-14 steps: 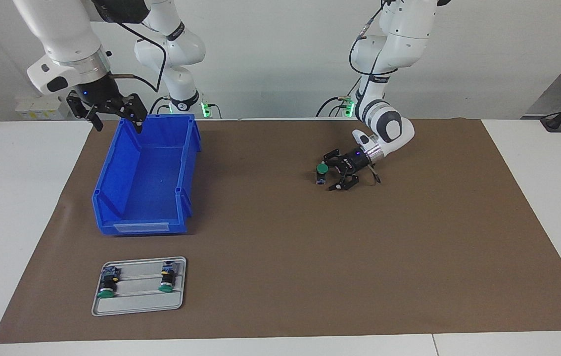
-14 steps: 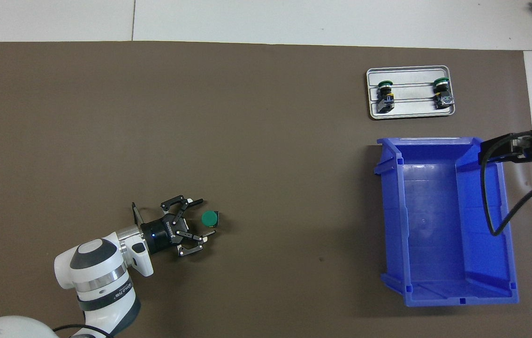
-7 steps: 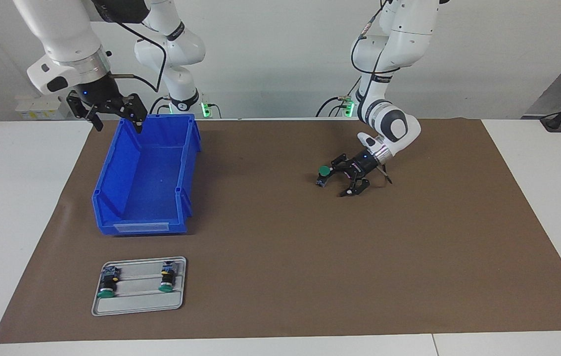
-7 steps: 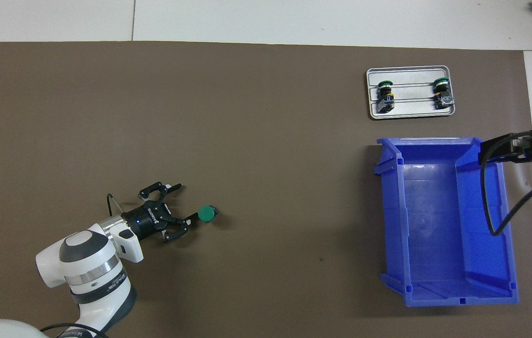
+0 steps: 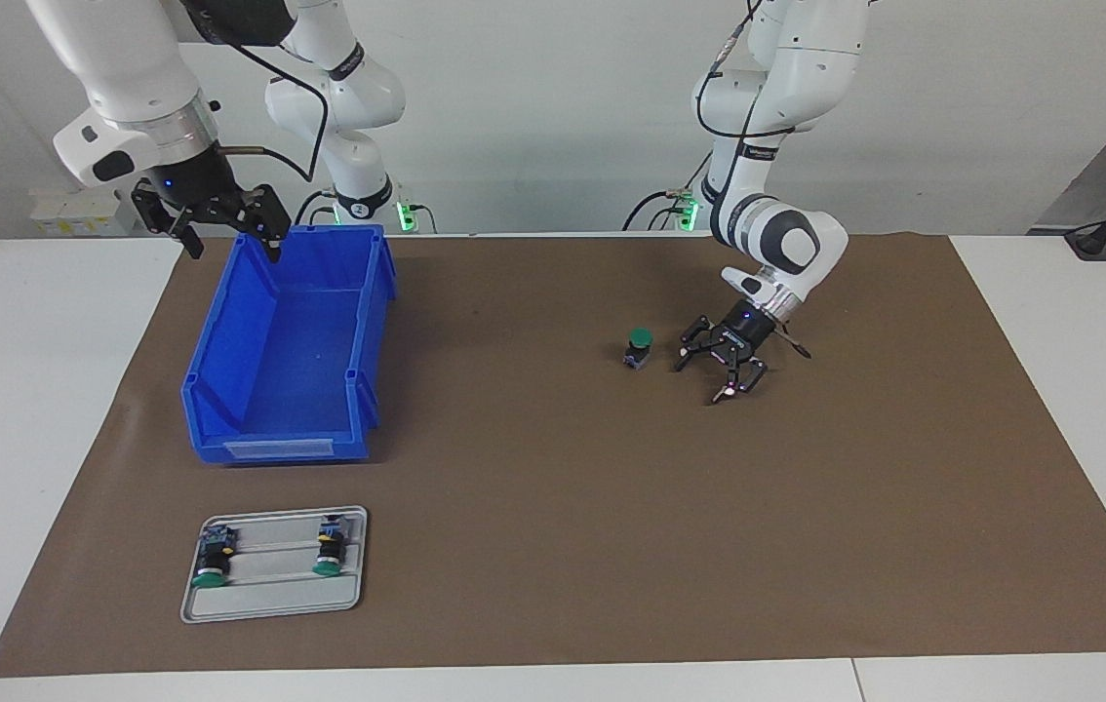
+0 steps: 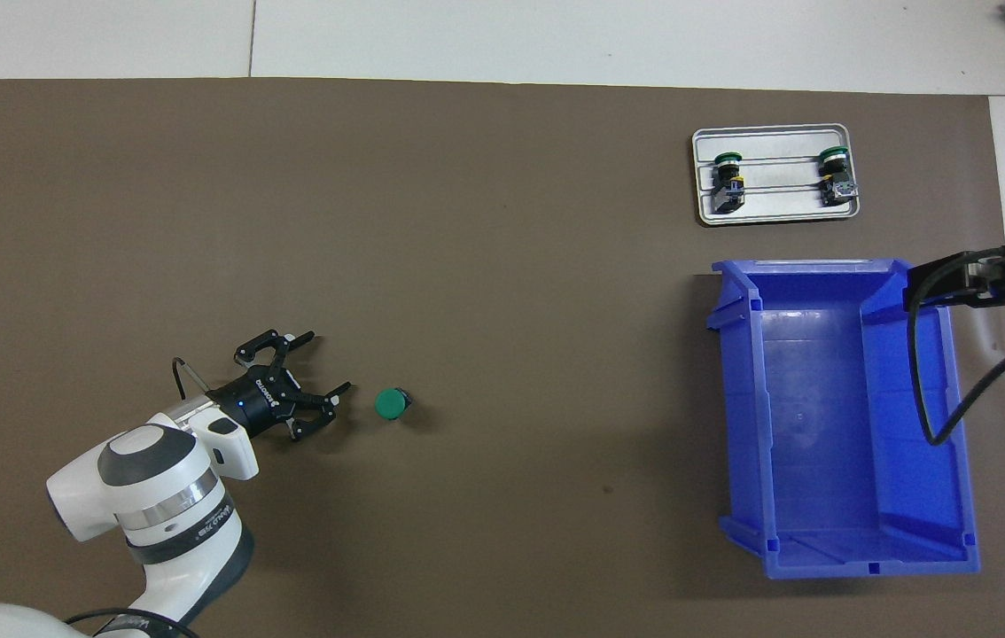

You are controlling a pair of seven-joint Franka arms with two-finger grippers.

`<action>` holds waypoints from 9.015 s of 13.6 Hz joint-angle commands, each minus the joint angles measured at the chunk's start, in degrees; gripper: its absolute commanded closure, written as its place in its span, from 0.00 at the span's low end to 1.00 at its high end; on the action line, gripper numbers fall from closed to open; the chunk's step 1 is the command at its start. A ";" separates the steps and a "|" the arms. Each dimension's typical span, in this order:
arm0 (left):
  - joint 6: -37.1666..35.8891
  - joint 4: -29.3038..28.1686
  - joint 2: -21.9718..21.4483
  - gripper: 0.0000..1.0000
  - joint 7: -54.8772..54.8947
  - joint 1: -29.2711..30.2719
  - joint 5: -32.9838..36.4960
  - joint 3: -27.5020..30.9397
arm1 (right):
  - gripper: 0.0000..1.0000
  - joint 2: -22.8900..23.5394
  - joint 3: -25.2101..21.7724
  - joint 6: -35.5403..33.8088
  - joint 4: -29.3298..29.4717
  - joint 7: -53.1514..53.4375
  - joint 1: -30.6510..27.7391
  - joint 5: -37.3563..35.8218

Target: Place and press button with both arms

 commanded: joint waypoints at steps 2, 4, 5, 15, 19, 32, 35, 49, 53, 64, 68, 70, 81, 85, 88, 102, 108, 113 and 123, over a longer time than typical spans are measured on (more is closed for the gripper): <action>8.05 5.01 1.02 0.08 -7.40 -1.49 -0.11 -0.06 | 0.00 -1.07 -0.34 -0.33 -1.08 -1.42 0.00 1.03; 8.15 7.38 1.19 0.09 -12.67 -2.11 -0.11 -0.06 | 0.00 -1.07 -0.34 -0.33 -1.08 -1.42 0.00 1.03; 8.15 8.61 1.28 0.10 -15.31 -2.11 -0.11 0.03 | 0.00 -1.07 -0.34 -0.33 -1.08 -1.42 0.00 1.03; 7.53 20.57 2.78 0.12 -44.58 -2.11 -0.02 -0.50 | 0.00 -1.07 -0.34 -0.33 -1.08 -1.42 0.00 1.03; 7.45 26.80 3.39 0.13 -62.40 -1.32 0.07 -0.41 | 0.00 -1.07 -0.34 -0.33 -1.08 -1.42 0.00 1.03; 8.06 36.13 2.60 0.12 -110.32 4.04 10.70 0.20 | 0.00 -1.07 -0.34 -0.33 -1.08 -1.42 0.00 1.11; 7.88 36.92 2.34 0.12 -116.39 5.97 11.14 0.29 | 0.00 -1.07 -0.34 -0.33 -1.08 -1.42 0.00 1.03; 1.57 44.30 -0.21 0.06 -150.48 9.67 31.84 0.38 | 0.00 -1.07 -0.34 -0.33 -1.08 -1.42 0.00 1.03; -10.10 47.55 -0.83 0.03 -157.09 9.67 54.07 0.29 | 0.00 -1.07 -0.34 -0.33 -1.08 -1.42 0.00 1.03; -37.18 48.36 -3.46 0.01 -152.20 3.43 104.47 -0.94 | 0.00 -1.07 -0.34 -0.33 -1.08 -1.42 0.00 1.03; -39.58 39.41 -8.37 0.05 -150.86 0.27 105.54 -0.94 | 0.00 -1.07 -0.34 -0.33 -1.08 -1.42 0.00 1.03; -41.06 33.61 -11.71 0.28 -151.30 -1.66 105.71 -0.94 | 0.00 -1.07 -0.34 -0.33 -1.08 -1.42 0.00 1.03; -27.56 19.53 -11.20 1.00 -159.39 -12.31 110.11 -1.12 | 0.00 -1.07 -0.34 -0.33 -1.08 -1.42 0.00 1.03; -22.45 19.08 -9.00 1.00 -159.30 -13.97 110.11 -1.20 | 0.00 -1.07 -0.34 -0.33 -1.08 -1.42 0.00 1.03; -19.46 17.42 -8.56 1.00 -159.12 -14.59 110.11 -1.20 | 0.00 -1.07 -0.34 -0.33 -1.08 -1.42 0.00 1.03; -13.48 11.96 -8.56 1.00 -159.04 -16.88 110.11 -1.38 | 0.00 -1.07 -0.34 -0.33 -1.08 -1.42 0.00 1.03; -10.93 9.86 -8.13 1.00 -159.21 -17.84 110.11 -1.29 | 0.00 -1.07 -0.34 -0.33 -1.08 -1.42 0.00 1.03; -8.91 8.27 -6.37 1.00 -159.30 -18.37 110.11 -1.29 | 0.00 -1.07 -0.34 -0.33 -1.08 -1.42 0.00 1.03; -32.34 31.44 -3.29 1.00 -158.07 -12.24 110.11 -0.76 | 0.00 -1.07 -0.34 -0.33 -1.08 -1.59 0.00 1.03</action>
